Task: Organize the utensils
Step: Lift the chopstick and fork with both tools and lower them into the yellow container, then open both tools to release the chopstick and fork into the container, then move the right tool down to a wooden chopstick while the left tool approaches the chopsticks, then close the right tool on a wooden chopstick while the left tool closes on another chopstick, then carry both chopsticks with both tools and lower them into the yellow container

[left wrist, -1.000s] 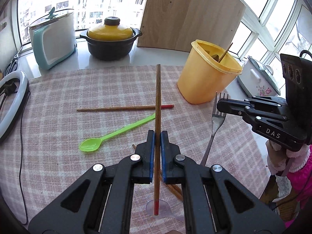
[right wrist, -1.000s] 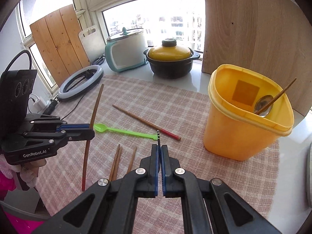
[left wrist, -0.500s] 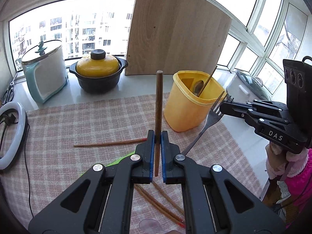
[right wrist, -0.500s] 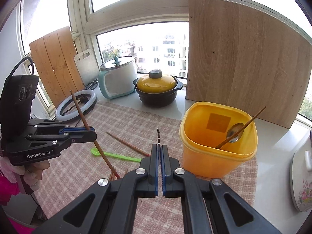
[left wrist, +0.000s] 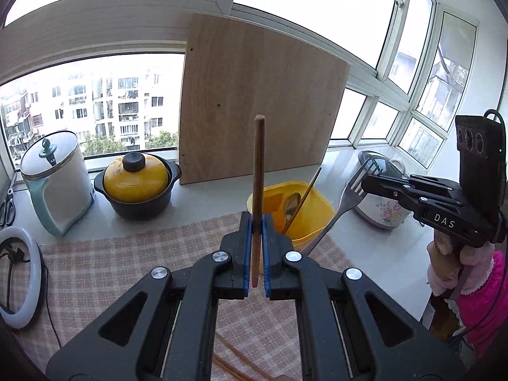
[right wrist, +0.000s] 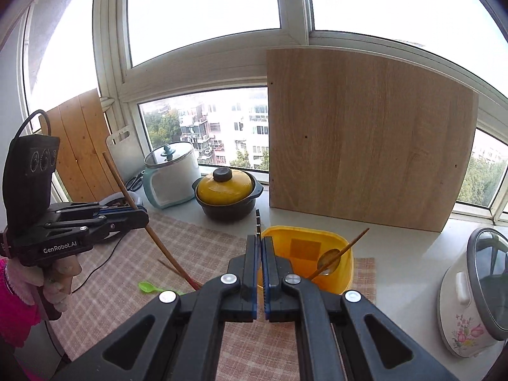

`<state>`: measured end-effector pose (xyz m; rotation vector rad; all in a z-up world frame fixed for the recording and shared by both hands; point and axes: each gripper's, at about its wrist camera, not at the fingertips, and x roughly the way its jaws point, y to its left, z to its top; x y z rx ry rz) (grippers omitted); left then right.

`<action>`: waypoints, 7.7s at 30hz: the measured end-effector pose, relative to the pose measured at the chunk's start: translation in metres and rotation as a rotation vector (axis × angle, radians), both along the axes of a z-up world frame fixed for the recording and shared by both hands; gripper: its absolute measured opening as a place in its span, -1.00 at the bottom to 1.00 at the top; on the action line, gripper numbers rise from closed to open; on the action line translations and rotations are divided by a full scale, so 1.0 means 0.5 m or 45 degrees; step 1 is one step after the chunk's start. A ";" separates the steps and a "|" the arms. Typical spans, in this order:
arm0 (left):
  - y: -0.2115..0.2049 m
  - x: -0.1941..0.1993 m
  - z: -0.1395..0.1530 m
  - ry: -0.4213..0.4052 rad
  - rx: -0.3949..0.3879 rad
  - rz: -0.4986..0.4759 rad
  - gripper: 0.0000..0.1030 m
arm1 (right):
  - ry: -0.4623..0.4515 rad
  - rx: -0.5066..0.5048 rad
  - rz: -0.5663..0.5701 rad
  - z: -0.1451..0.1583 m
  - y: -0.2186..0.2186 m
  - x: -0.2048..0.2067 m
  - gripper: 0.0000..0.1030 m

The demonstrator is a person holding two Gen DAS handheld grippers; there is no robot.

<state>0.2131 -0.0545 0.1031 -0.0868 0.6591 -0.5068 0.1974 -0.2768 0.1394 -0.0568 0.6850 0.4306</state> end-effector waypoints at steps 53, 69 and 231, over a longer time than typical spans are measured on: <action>-0.162 0.156 -0.119 0.251 0.048 -0.069 -0.37 | 0.142 -0.164 -0.173 -0.133 -0.029 0.151 -0.09; 0.049 0.054 -0.124 0.165 0.211 0.024 -0.37 | 0.018 -0.049 -0.122 -0.093 -0.021 0.032 0.86; 0.011 0.025 -0.081 0.236 0.061 -0.062 -0.99 | 0.216 0.033 -0.013 -0.120 0.009 0.012 -0.94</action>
